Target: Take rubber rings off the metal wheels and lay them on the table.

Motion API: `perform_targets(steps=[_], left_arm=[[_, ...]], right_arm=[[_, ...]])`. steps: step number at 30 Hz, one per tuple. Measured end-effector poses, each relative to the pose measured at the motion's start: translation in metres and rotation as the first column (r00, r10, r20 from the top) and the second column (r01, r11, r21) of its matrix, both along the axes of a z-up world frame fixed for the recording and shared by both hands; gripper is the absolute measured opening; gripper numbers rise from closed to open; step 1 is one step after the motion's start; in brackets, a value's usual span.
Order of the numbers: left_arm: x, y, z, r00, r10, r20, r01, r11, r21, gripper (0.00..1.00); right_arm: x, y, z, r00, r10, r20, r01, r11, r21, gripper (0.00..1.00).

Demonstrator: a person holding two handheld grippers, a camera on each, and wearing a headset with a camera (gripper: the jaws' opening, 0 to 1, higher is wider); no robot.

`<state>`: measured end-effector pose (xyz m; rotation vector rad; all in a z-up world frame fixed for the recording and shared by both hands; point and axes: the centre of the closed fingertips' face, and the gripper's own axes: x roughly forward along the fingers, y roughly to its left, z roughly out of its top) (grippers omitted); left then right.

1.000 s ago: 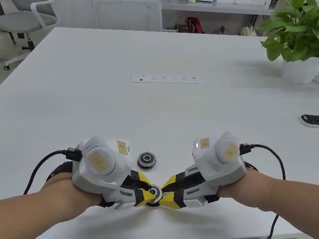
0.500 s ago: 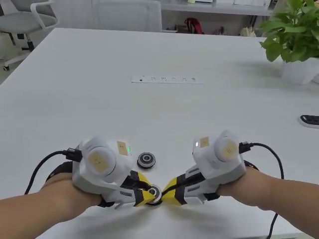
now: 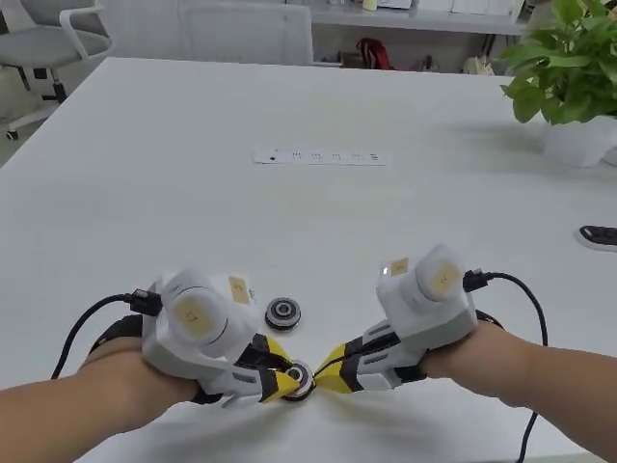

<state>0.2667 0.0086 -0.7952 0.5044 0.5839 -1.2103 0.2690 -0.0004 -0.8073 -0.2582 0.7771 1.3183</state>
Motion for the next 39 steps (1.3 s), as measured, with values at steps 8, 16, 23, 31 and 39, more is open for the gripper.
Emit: perform_targets(steps=[8,16,23,31,39], left_arm=[[0.0,0.0,0.0,1.0,0.004,0.0,-0.004,1.0,0.0,0.12],[0.001,0.001,0.0,1.0,0.012,-0.001,-0.012,1.0,0.0,0.11],[0.001,0.001,0.0,1.0,0.018,0.003,-0.018,1.0,0.005,0.11],[0.001,0.001,0.0,1.0,0.024,0.006,-0.024,1.0,0.02,0.11],[0.001,0.001,0.0,1.0,0.027,0.007,-0.027,0.999,0.028,0.11]], right_arm=[[0.003,-0.001,0.002,0.996,-0.063,-0.065,0.065,0.998,0.027,0.0],[0.009,0.0,0.007,0.989,-0.115,-0.094,0.121,0.991,0.06,0.0],[0.009,0.004,0.011,0.987,-0.124,-0.101,0.133,0.987,0.087,0.0],[0.006,0.006,0.013,0.988,-0.115,-0.103,0.125,0.988,0.093,0.0],[0.003,0.01,0.015,0.987,-0.106,-0.119,0.119,0.987,0.105,0.0]])
